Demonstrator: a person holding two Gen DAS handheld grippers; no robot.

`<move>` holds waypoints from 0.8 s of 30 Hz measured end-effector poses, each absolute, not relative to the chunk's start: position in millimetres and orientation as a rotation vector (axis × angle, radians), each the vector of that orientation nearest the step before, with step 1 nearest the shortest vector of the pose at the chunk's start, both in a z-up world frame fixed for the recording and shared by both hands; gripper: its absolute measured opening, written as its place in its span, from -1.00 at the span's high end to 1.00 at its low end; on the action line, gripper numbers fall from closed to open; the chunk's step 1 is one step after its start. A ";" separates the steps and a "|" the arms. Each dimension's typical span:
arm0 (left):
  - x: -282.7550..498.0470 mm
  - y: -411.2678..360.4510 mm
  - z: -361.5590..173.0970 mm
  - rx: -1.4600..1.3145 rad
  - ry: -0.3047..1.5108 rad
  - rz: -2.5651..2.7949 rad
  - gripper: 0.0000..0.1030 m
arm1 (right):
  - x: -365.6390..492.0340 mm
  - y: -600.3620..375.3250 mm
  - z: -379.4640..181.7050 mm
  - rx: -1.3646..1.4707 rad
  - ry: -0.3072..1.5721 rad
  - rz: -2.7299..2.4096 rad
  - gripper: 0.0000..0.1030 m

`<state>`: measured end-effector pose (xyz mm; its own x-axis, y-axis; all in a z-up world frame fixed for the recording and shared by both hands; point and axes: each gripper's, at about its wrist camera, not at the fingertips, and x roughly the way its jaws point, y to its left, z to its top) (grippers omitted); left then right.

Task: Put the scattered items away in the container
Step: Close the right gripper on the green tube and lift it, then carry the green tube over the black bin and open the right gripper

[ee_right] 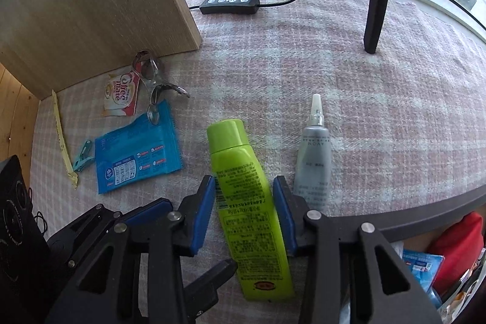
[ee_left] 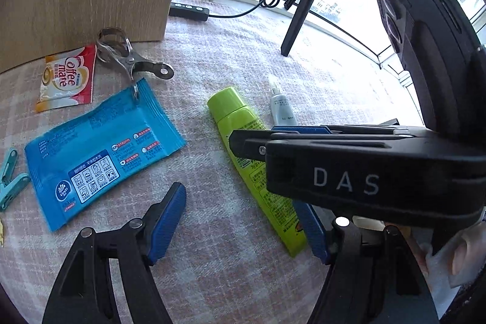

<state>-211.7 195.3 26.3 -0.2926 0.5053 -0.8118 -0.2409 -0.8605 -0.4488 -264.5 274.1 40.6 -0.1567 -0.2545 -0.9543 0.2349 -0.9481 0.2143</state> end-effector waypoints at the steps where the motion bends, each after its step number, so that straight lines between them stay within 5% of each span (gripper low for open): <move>1: -212.3 194.7 26.7 -1.498 -0.343 2.175 -0.35 | -263.9 275.1 41.5 1.804 -0.054 -2.160 0.31; 6: -208.0 190.3 26.5 -1.486 -0.331 2.143 -0.30 | -257.0 278.2 34.7 1.847 -0.236 -2.049 0.55; 8: -202.8 190.9 26.3 -1.465 -0.313 2.113 -0.03 | -250.4 274.2 32.4 1.834 -0.265 -2.031 0.55; 14: -199.4 190.0 31.8 -1.413 -0.324 2.076 0.30 | -241.5 269.4 35.6 1.807 -0.348 -2.051 0.85; 24: -190.6 195.0 51.7 -1.357 -0.280 2.065 0.35 | -222.3 277.0 58.0 1.750 -0.440 -2.130 0.85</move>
<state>-190.6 195.0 51.7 -0.2591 0.6159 -0.7440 -0.3952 -0.7705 -0.5001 -222.3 277.0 58.0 -0.1770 -0.4531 -0.8737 0.0701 -0.8913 0.4480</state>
